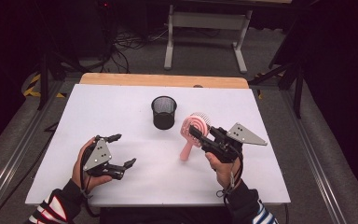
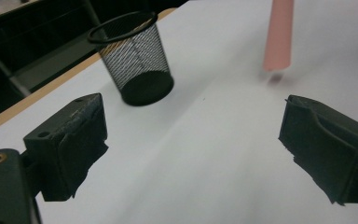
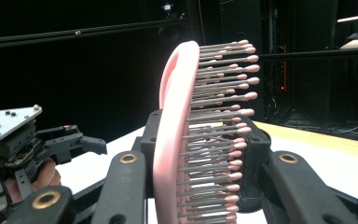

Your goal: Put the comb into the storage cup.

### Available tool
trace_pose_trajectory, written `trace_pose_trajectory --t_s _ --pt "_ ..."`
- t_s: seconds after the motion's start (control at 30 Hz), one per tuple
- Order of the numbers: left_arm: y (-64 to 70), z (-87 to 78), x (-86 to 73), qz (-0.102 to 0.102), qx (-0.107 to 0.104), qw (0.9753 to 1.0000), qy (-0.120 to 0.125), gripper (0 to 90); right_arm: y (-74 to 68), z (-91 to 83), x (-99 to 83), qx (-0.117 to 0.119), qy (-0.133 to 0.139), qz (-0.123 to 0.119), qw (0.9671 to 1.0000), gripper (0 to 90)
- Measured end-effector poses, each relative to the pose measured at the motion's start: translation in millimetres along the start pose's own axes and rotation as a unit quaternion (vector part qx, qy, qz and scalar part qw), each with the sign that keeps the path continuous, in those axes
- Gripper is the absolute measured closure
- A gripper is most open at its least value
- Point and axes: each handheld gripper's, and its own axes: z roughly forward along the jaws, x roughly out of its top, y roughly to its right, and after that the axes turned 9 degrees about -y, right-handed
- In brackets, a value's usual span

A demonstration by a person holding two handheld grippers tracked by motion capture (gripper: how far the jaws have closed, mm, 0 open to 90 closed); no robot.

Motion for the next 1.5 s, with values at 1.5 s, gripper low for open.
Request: trace_pose_trajectory --t_s 1.5 --pt "-7.9 -24.7 -40.8 -0.053 0.004 0.9986 -0.009 6.5 35.4 15.4 53.4 -0.043 0.014 -0.041 0.9982 62.9"
